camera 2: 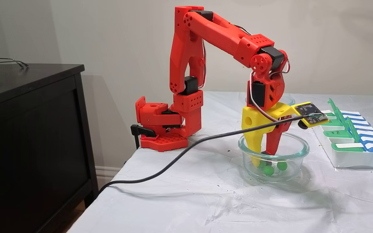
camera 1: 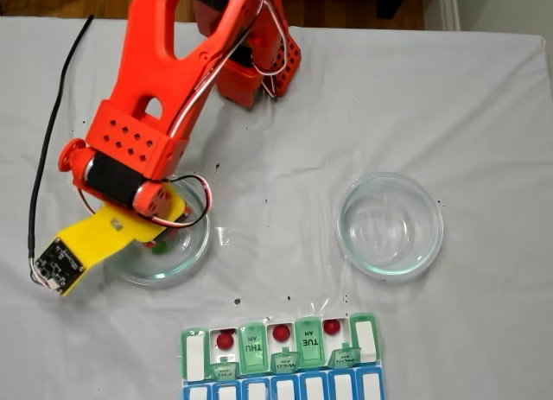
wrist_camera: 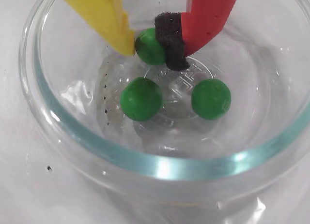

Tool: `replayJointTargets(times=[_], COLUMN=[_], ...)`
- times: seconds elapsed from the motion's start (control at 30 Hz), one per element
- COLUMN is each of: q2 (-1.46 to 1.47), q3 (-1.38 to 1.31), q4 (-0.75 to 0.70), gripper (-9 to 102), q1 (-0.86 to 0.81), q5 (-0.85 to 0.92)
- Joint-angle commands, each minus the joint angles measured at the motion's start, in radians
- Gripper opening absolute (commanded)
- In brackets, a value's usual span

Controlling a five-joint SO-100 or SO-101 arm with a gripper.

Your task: Sort medicines into box.

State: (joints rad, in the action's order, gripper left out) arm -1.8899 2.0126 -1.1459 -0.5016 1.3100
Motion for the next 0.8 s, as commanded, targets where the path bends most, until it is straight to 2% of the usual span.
replayJointTargets(times=[0.0, 0.07, 0.17, 0.43, 0.77], q2=[-0.241, -0.319, -0.465, -0.558, -0.551], q3=[0.018, 0.000, -0.026, -0.176, 0.054], q4=[-0.043, -0.077, -0.064, 0.014, 0.393], gripper=[0, 0, 0, 0, 0], q1=[0.046, 0.074, 0.140, 0.399, 0.661], q5=[-0.037, -0.071, -0.215, -0.698, -1.032])
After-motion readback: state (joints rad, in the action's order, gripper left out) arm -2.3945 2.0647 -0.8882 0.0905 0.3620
